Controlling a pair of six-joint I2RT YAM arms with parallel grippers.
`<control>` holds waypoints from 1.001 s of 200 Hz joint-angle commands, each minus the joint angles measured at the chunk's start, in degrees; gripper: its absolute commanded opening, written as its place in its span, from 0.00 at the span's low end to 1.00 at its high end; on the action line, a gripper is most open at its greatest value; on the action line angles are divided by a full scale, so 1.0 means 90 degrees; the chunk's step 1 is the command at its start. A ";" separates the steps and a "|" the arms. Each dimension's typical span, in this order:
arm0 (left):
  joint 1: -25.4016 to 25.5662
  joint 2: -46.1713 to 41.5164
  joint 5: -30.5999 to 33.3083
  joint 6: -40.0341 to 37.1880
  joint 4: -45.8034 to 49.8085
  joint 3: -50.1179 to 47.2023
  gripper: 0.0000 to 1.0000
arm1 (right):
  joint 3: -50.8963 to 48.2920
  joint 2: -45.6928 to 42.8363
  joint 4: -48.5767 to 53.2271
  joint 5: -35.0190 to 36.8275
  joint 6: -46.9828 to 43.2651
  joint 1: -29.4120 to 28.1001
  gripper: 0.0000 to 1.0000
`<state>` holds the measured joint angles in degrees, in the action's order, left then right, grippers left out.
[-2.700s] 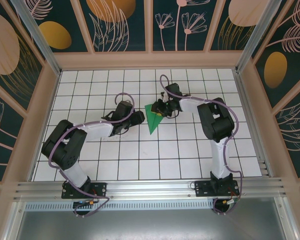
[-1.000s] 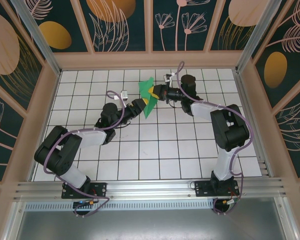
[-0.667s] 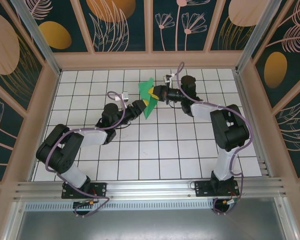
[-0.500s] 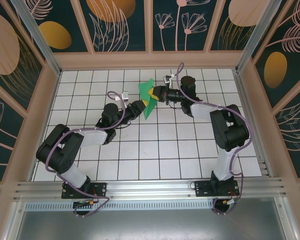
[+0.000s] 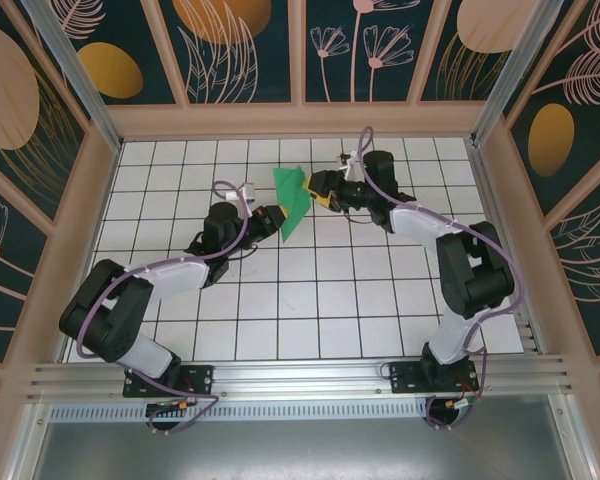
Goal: Fold a paper plane with a square sheet of paper (pick it up from the middle)
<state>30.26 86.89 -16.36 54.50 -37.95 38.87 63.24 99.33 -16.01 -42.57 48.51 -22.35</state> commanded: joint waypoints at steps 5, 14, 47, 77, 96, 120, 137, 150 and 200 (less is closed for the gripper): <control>-0.0025 -0.0362 0.1268 -0.1499 0.2511 0.0622 0.13 | -0.0166 -0.0601 0.1373 0.1411 -0.1209 0.0056 0.64; -0.0001 -0.0384 0.1764 -0.1780 0.3171 0.0831 0.13 | -0.0287 -0.0704 0.1439 0.1591 -0.1308 0.0066 0.67; 0.0285 -0.0209 0.3883 -0.2437 0.5158 0.1687 0.14 | -0.0547 -0.0912 0.1503 0.1918 -0.1473 0.0177 0.70; 0.0658 0.0572 0.5561 -0.2599 0.6457 0.2576 0.14 | -0.0610 -0.0968 0.1592 0.2227 -0.1580 0.0265 0.72; 0.0836 0.1201 0.6089 -0.2598 0.6900 0.3070 0.14 | -0.0686 -0.1003 0.1598 0.2401 -0.1611 0.0308 0.73; 0.0982 0.1995 0.6055 -0.2521 0.7157 0.3580 0.17 | -0.0875 -0.1081 0.1475 0.2472 -0.1495 0.0466 0.74; 0.1018 0.2220 0.5538 -0.2482 0.6875 0.3636 0.20 | -0.0923 -0.1147 0.1541 0.2601 -0.1489 0.0555 0.74; 0.1021 0.2274 0.4960 -0.2398 0.6564 0.3587 0.27 | -0.0923 -0.1177 0.1679 0.2713 -0.1530 0.0571 0.74; 0.0961 0.2186 0.3189 -0.2131 0.5331 0.3300 0.61 | -0.0812 -0.1070 0.2015 0.2775 -0.1604 0.0583 0.73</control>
<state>39.18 107.74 21.15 34.02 15.99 69.76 55.64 90.72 0.01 -18.48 35.20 -17.19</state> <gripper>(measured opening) 0.565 0.736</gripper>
